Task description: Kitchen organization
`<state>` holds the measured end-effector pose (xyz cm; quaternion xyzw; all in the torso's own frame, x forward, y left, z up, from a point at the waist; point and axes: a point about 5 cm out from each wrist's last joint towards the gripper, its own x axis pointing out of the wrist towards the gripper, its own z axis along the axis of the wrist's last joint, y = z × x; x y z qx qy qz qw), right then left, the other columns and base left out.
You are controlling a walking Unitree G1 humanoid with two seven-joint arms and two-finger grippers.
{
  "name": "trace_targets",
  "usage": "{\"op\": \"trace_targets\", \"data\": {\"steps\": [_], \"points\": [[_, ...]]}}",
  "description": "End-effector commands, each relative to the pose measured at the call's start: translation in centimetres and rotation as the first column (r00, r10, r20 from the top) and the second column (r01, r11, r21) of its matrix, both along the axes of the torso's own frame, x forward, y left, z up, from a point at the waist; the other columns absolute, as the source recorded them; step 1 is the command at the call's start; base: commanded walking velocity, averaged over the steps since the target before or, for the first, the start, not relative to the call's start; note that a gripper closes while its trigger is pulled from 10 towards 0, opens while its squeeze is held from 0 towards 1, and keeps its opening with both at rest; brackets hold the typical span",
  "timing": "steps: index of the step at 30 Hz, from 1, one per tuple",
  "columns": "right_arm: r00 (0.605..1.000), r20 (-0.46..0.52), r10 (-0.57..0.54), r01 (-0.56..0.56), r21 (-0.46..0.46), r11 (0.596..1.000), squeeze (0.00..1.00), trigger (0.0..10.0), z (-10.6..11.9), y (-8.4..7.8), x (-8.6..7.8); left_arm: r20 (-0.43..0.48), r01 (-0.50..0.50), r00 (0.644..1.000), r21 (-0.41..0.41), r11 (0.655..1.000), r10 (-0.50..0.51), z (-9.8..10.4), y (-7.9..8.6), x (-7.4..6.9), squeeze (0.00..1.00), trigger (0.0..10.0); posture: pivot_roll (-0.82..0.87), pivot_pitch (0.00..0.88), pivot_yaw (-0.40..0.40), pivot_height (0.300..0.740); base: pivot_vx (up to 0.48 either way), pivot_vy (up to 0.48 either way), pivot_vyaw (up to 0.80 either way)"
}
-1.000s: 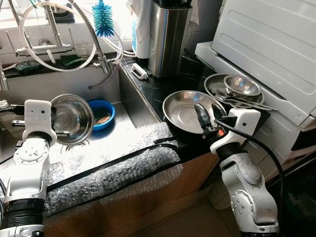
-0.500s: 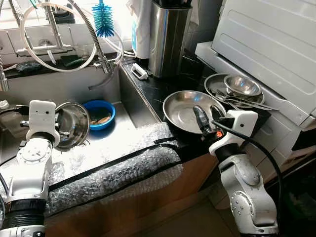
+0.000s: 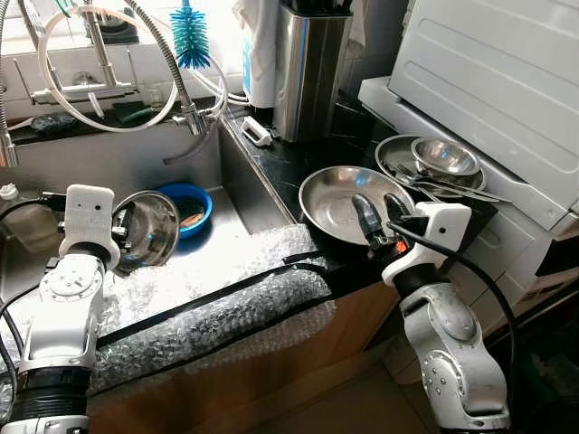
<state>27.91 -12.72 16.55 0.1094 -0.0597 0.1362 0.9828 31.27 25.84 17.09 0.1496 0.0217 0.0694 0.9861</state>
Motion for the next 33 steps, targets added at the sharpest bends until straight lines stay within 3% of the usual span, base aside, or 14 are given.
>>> {"op": "trace_targets", "data": {"steps": [1,8,11,15,16,19,20,21,27,28,33], "points": [[1.0,-0.005,0.007,-0.007,-0.005,1.0,0.0,10.0,0.1,0.0,0.0,-0.053,0.052,0.997,-0.011,0.999,-0.052,-0.8,-0.8,0.0,1.0,10.0,-0.03,0.0,-0.075,0.74,0.0,0.0,0.0],[1.0,-0.01,0.014,-0.014,-0.012,1.0,0.0,10.0,0.0,0.0,0.1,-0.085,0.107,0.991,0.01,0.994,-0.105,-0.7,-0.9,0.3,1.0,10.0,-0.03,0.0,-0.076,0.74,0.0,0.0,0.0],[1.0,-0.011,0.018,-0.018,-0.013,1.0,0.0,10.0,0.0,0.0,0.3,-0.17,0.248,0.956,0.031,0.968,-0.24,-1.0,-1.5,0.8,1.0,10.0,-0.02,0.0,-0.08,0.74,0.0,0.0,0.0],[1.0,-0.011,0.021,-0.021,-0.013,1.0,0.0,10.0,0.0,0.1,0.4,-0.232,0.332,0.922,0.057,0.942,-0.311,-1.3,-1.7,1.1,1.0,10.0,-0.01,0.0,-0.076,0.74,0.0,0.0,0.0],[1.0,-0.013,0.023,-0.023,-0.014,1.0,0.0,10.0,-0.1,0.2,0.4,-0.288,0.38,0.893,0.074,0.922,-0.345,-1.7,-1.6,1.2,0.0,10.0,-0.01,0.0,-0.073,0.74,0.0,0.0,0.0],[1.0,-0.017,0.024,-0.024,-0.014,1.0,0.0,10.0,-0.1,0.2,0.4,-0.336,0.422,0.863,0.07,0.904,-0.376,-2.2,-1.5,1.2,0.0,10.0,-0.01,0.0,-0.07,0.74,0.0,0.0,0.0],[0.999,-0.022,0.026,-0.026,-0.015,1.0,0.0,10.0,-0.2,0.3,0.4,-0.391,0.474,0.823,0.075,0.878,-0.411,-2.9,-1.7,1.2,0.0,10.0,-0.01,0.0,-0.068,0.74,0.0,0.0,0.0],[0.999,-0.022,0.026,-0.026,-0.015,1.0,0.0,10.0,-0.2,0.3,0.4,-0.391,0.474,0.823,0.075,0.878,-0.411,-2.9,-1.7,1.2,0.0,10.0,-0.01,0.0,-0.068,0.74,0.0,0.0,0.0],[0.999,-0.024,0.033,-0.033,-0.015,0.999,0.0,10.0,-0.3,0.4,0.4,-0.479,0.652,0.676,0.035,0.757,-0.56,-3.5,-2.8,1.0,0.0,10.0,-0.02,0.0,-0.066,0.74,0.0,0.0,0.0],[0.999,-0.024,0.033,-0.033,-0.015,0.999,0.0,10.0,-0.3,0.4,0.4,-0.479,0.652,0.676,0.035,0.757,-0.56,-3.5,-2.8,1.0,0.0,10.0,-0.02,0.0,-0.066,0.74,0.0,0.0,0.0],[0.999,-0.028,0.036,-0.036,-0.019,0.999,0.0,10.0,-0.4,0.4,0.4,-0.501,0.721,0.6,0.001,0.693,-0.623,-3.7,-3.2,0.7,0.0,10.0,-0.02,0.0,-0.063,0.74,0.0,0.0,0.0]]}}
